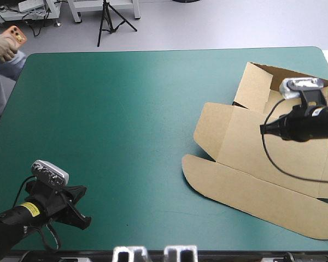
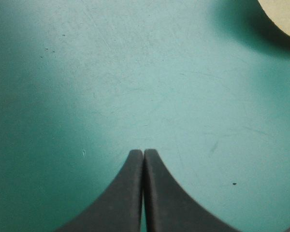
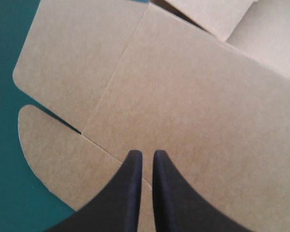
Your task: Fold the box
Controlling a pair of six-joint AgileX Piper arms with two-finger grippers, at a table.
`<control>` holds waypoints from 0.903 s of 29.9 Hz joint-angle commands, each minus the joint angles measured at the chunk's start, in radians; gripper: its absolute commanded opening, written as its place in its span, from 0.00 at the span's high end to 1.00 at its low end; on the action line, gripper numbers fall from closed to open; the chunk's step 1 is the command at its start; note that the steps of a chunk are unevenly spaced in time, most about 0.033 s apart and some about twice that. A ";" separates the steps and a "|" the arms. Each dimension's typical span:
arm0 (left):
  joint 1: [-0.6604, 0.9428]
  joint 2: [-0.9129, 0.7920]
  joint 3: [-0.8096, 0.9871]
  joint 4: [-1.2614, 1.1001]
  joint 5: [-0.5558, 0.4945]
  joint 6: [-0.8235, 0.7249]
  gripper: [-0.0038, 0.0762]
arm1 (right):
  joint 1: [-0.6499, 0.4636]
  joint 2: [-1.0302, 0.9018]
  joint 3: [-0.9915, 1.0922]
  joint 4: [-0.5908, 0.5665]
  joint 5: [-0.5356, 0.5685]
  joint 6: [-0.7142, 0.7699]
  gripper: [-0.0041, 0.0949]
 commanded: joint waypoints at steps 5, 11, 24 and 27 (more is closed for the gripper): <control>-0.005 0.003 -0.010 -0.035 -0.066 -0.001 0.96 | 0.005 -0.325 0.315 0.010 -0.146 -0.045 0.89; -0.005 -0.074 0.081 -0.051 -0.082 0.001 0.96 | 0.005 -0.565 0.535 0.005 -0.207 -0.072 0.89; -0.003 -0.204 0.110 -0.074 0.016 -0.043 0.96 | 0.005 -0.724 0.653 -0.036 -0.238 -0.061 0.91; -0.003 -0.204 0.110 -0.064 0.059 -0.043 0.96 | 0.005 -0.724 0.673 -0.036 -0.285 -0.048 0.91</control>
